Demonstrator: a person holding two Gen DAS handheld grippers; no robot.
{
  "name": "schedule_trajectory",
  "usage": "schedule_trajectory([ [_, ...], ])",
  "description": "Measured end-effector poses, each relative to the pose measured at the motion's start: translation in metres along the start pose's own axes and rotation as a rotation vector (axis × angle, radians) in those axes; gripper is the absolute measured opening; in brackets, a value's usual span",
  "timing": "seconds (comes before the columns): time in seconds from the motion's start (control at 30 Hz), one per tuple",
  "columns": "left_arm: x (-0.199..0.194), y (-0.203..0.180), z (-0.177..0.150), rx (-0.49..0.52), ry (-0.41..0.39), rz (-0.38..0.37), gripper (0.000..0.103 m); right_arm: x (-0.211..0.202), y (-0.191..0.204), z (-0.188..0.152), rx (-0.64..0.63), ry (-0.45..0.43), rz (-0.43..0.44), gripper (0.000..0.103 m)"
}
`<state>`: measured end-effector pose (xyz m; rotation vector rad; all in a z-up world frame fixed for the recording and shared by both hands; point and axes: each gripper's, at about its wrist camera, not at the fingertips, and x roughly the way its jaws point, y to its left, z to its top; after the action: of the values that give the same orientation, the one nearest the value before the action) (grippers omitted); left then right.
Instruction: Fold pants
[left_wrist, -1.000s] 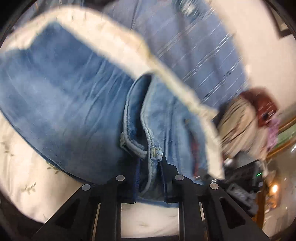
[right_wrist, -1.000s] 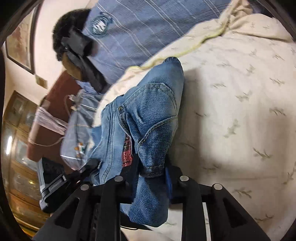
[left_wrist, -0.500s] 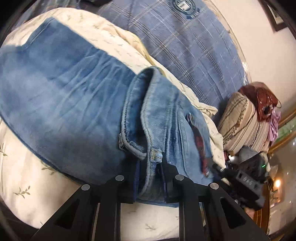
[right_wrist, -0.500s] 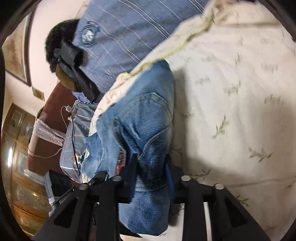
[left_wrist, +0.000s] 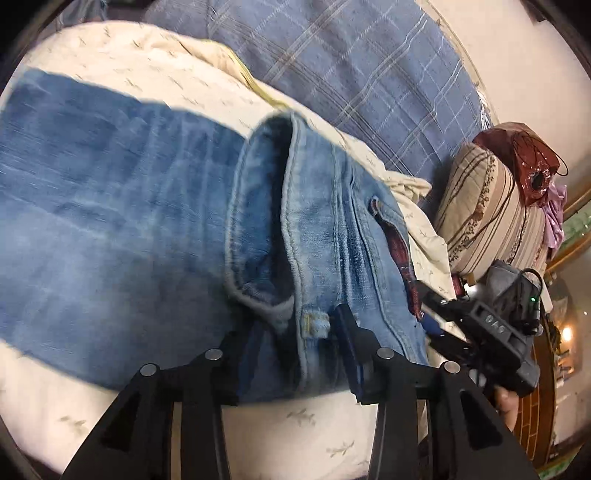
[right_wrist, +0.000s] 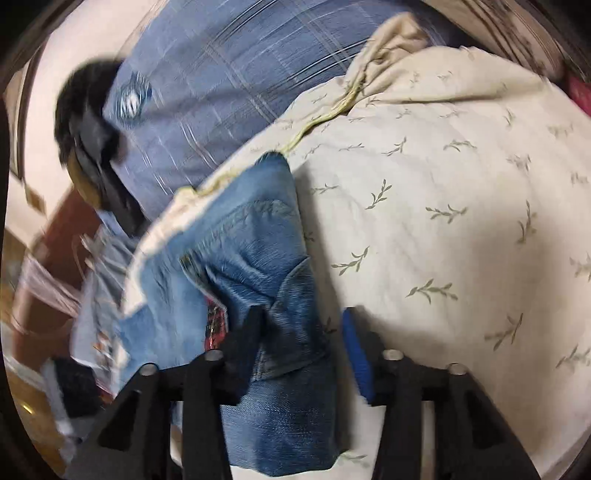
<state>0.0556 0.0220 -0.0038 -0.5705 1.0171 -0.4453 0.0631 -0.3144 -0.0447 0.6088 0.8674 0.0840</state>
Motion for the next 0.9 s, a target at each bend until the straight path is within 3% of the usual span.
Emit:
schedule_trajectory([
  [0.07,-0.022,0.000,0.002,0.002,-0.038,0.004,0.042,-0.025,0.016,-0.002,-0.049,-0.100,-0.024,0.054],
  [0.17,-0.065,0.015,0.002,-0.067,-0.126,0.055,0.055,-0.050,0.040,-0.013,-0.077,-0.176,0.083,0.062],
  [0.27,-0.096,0.049,0.002,-0.256,-0.177,0.114,0.055,-0.041,0.067,-0.032,-0.098,-0.136,0.185,0.062],
  [0.5,-0.127,0.083,-0.013,-0.473,-0.205,0.137,0.057,0.004,0.145,-0.077,-0.253,0.037,0.239,0.074],
  [0.67,-0.134,0.108,-0.014,-0.555,-0.200,0.173,0.059,0.025,0.173,-0.101,-0.342,0.103,0.227,0.075],
  [0.9,-0.123,0.124,-0.013,-0.609,-0.201,0.212,0.059,0.033,0.158,-0.114,-0.320,0.152,0.236,0.075],
])
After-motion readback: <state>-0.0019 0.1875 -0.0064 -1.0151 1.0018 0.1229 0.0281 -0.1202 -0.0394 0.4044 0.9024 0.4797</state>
